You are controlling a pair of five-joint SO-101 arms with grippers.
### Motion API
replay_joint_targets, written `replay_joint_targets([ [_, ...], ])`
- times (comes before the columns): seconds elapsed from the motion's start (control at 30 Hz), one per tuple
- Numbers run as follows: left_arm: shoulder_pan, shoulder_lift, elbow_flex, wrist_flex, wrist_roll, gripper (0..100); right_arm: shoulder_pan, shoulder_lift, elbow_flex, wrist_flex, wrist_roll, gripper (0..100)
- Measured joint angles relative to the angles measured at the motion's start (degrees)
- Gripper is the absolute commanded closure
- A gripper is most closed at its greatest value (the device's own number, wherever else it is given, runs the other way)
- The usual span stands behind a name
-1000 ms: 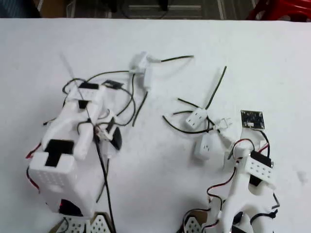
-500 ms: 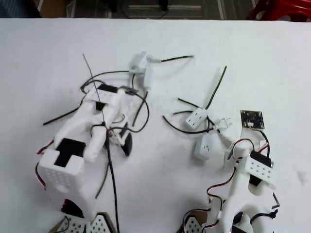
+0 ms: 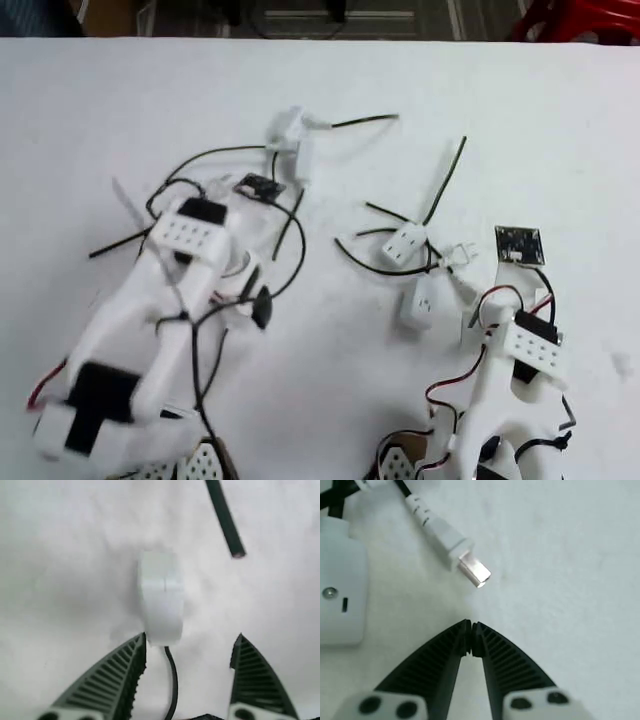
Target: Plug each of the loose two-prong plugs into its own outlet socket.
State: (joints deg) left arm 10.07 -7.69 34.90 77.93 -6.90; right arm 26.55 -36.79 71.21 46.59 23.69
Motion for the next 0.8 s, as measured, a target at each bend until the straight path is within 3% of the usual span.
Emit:
replay_joint_targets([
  [0.17,4.1,-7.9,5.5,-0.4,0.0,72,0.0,0.0,0.0,0.0,0.0,97.4],
  [0.47,14.9,-9.1,12.6,-5.5,0.0,72,0.0,0.0,0.0,0.0,0.0,97.4],
  [0.63,12.7,-9.1,9.8,-2.7,-0.1,72,0.0,0.0,0.0,0.0,0.0,97.4],
  [0.8,3.3,-12.3,1.4,7.0,-6.6,72,0.0,0.0,0.0,0.0,0.0,97.4],
])
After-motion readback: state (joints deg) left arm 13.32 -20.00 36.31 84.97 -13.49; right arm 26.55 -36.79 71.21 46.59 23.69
